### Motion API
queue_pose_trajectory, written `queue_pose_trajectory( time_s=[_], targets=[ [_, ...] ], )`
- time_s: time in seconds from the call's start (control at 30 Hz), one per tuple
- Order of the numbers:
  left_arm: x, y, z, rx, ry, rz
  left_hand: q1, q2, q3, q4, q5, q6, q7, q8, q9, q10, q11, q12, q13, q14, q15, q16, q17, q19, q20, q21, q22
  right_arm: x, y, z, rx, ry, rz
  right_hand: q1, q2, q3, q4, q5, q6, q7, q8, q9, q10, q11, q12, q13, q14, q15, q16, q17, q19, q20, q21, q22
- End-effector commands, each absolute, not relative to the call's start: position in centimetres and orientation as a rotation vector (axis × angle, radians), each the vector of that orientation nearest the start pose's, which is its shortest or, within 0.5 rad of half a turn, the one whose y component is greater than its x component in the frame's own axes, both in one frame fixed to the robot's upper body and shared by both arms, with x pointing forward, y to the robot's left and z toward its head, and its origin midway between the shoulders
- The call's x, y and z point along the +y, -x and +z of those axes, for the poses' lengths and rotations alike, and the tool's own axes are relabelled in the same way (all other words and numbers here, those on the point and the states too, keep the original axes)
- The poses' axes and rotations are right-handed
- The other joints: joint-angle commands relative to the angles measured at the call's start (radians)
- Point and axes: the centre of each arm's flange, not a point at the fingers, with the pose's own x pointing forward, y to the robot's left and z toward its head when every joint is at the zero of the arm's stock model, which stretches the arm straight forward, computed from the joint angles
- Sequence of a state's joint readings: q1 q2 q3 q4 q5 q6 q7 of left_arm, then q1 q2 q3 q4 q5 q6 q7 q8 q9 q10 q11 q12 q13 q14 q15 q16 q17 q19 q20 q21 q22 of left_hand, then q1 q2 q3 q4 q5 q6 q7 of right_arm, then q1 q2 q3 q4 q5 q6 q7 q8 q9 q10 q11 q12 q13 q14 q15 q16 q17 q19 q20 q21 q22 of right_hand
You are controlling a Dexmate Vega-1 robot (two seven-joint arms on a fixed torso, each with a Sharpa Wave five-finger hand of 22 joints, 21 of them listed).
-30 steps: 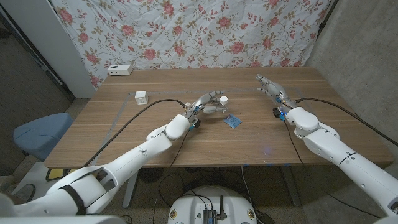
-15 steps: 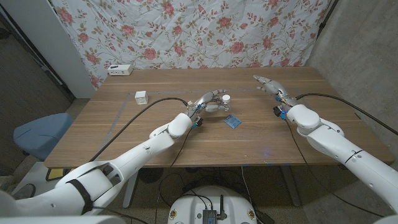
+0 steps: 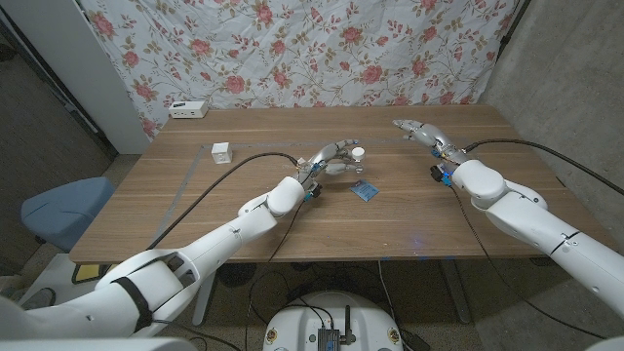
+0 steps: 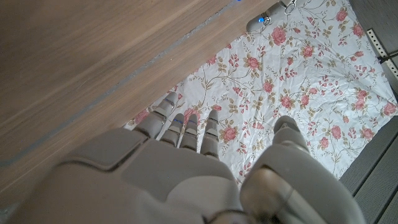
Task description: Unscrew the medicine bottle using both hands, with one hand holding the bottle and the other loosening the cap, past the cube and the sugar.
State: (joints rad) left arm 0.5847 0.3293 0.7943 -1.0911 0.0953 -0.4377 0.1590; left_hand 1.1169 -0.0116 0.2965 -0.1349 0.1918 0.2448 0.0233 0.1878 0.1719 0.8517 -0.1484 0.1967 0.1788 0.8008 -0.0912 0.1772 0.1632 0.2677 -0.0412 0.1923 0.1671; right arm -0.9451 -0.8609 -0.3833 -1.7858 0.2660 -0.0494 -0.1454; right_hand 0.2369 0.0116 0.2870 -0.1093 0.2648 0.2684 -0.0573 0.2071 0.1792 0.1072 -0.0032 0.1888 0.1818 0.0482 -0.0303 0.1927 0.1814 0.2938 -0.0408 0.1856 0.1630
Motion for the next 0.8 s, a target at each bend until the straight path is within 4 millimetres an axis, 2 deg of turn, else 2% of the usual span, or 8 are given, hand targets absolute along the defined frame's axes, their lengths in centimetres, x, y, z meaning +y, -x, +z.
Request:
queue_pose_trajectory(
  time_s=[0.03,0.1,0.2,0.33,0.43,0.47,0.8],
  targets=[
    [6.0,-65.4,-3.3,-0.835,-0.699,-0.423,-0.001,0.008,0.008,0.002,0.002,0.007,-0.003,-0.001,0.002,0.017,-0.011,0.005,0.003,0.009,-0.127,-0.002,-0.001,0.013,-0.143,-0.003,0.000,-28.2,-57.1,3.1,-0.580,0.746,0.107,0.014,-0.005,-0.002,-0.012,-0.004,0.015,0.002,0.006,0.005,0.000,0.011,0.003,0.003,0.003,0.009,0.001,0.001,0.004,-0.015,0.002,0.003],
    [5.9,-65.4,-3.3,-0.834,-0.699,-0.425,-0.001,0.008,0.008,0.002,0.002,0.007,-0.003,-0.001,0.002,0.019,-0.011,0.005,0.003,0.010,-0.127,-0.002,-0.001,0.013,-0.143,-0.003,0.000,-28.0,-56.9,3.3,-0.579,0.769,0.104,0.028,-0.014,-0.004,-0.024,-0.008,0.019,-0.001,0.003,0.006,-0.001,0.011,0.003,0.003,0.005,0.018,0.001,0.001,0.000,0.029,0.001,0.004],
    [5.8,-65.4,-3.3,-0.833,-0.700,-0.428,-0.002,0.010,0.010,0.002,0.001,0.007,-0.003,-0.002,0.002,0.021,-0.011,0.005,0.003,0.013,-0.127,-0.002,0.000,0.013,-0.142,-0.003,0.000,-27.8,-56.6,3.5,-0.575,0.801,0.097,0.039,-0.019,-0.005,-0.031,-0.012,0.023,-0.003,0.000,0.007,-0.005,0.007,0.002,0.003,0.005,0.034,0.000,0.002,0.002,0.063,0.002,0.004],
    [5.8,-65.4,-3.3,-0.829,-0.702,-0.430,-0.003,0.011,0.011,0.002,0.001,0.007,-0.004,-0.002,0.002,0.023,-0.011,0.005,0.003,0.016,-0.127,-0.001,0.000,0.013,-0.142,-0.003,0.000,-27.5,-56.2,3.8,-0.569,0.847,0.094,0.052,-0.021,-0.004,-0.038,-0.017,0.030,-0.006,0.000,0.008,-0.006,0.008,0.002,0.003,0.008,0.053,0.002,0.002,0.004,0.095,0.002,0.004],
    [5.7,-65.4,-3.4,-0.828,-0.701,-0.429,-0.005,0.011,0.012,0.002,0.001,0.007,-0.004,-0.002,0.002,0.024,-0.010,0.005,0.003,0.017,-0.125,-0.001,0.000,0.013,-0.141,-0.004,0.000,-27.2,-55.8,4.0,-0.552,0.911,0.080,0.063,-0.020,-0.001,-0.042,-0.021,0.031,-0.007,-0.001,0.008,-0.008,0.011,0.001,0.004,0.007,0.067,0.001,0.002,0.000,0.109,0.000,0.005],
    [5.7,-65.4,-3.4,-0.827,-0.703,-0.431,-0.004,0.011,0.012,0.002,0.001,0.007,-0.004,-0.002,0.002,0.025,-0.010,0.005,0.003,0.017,-0.126,-0.002,-0.001,0.013,-0.142,-0.004,0.000,-27.1,-55.7,4.1,-0.545,0.933,0.070,0.070,-0.018,0.002,-0.044,-0.025,0.030,-0.006,-0.002,0.009,-0.011,0.021,0.001,0.004,0.008,0.075,0.002,0.003,0.000,0.118,0.000,0.005],
    [5.7,-65.4,-3.4,-0.831,-0.704,-0.423,-0.008,0.012,0.014,0.002,0.000,0.008,-0.004,-0.002,0.002,0.025,-0.009,0.003,0.004,0.021,-0.124,-0.002,-0.001,0.012,-0.140,-0.004,0.000,-26.6,-55.0,4.5,-0.548,0.995,0.058,0.105,-0.019,0.013,-0.058,-0.040,0.040,-0.010,0.001,0.010,-0.013,0.022,0.001,0.004,0.005,0.096,0.002,0.004,-0.013,0.137,-0.003,0.005]
  ],
)
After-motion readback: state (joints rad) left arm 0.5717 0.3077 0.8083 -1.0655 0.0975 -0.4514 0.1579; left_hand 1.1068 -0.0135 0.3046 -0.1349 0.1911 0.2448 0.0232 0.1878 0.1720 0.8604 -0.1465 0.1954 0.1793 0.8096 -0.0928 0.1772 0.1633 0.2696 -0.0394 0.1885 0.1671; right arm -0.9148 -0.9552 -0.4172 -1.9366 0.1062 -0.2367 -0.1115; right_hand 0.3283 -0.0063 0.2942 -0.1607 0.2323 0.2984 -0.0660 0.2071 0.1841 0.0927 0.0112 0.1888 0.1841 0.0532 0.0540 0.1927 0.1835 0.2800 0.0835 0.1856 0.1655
